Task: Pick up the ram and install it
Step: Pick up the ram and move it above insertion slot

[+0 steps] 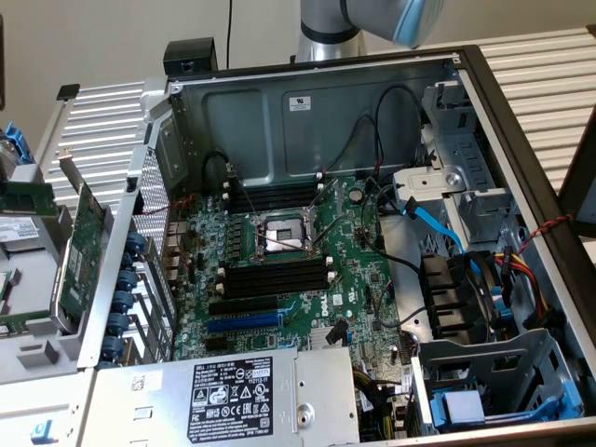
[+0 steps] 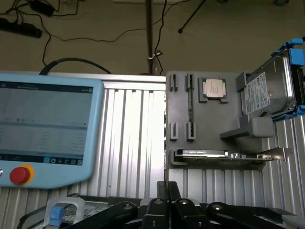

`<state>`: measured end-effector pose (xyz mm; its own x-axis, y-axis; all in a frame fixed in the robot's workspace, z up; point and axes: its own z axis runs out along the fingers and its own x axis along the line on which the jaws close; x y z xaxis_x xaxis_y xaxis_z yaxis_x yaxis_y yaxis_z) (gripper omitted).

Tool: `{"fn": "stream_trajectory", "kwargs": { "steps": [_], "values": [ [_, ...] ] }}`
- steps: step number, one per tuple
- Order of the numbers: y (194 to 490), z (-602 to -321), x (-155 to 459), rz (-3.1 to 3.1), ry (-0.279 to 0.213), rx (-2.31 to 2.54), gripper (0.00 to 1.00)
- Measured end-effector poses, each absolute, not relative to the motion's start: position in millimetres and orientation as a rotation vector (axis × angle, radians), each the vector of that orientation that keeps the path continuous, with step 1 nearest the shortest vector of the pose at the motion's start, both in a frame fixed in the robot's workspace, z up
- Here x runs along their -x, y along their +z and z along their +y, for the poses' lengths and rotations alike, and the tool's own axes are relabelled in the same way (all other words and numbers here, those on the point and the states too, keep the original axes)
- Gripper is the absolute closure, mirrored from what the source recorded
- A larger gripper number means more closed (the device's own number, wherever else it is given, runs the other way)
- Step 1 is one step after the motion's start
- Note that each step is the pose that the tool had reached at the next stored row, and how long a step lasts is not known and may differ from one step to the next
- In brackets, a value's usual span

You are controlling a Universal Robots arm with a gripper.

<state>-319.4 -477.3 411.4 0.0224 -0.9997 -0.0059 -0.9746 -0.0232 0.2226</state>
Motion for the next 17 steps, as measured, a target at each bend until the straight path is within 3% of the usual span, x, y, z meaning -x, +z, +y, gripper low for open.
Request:
{"fn": "stream_trajectory", "kwargs": {
  "steps": [17],
  "values": [
    [412,-478,270,-2.122,-0.158,-2.172,0.88]
  ]
}}
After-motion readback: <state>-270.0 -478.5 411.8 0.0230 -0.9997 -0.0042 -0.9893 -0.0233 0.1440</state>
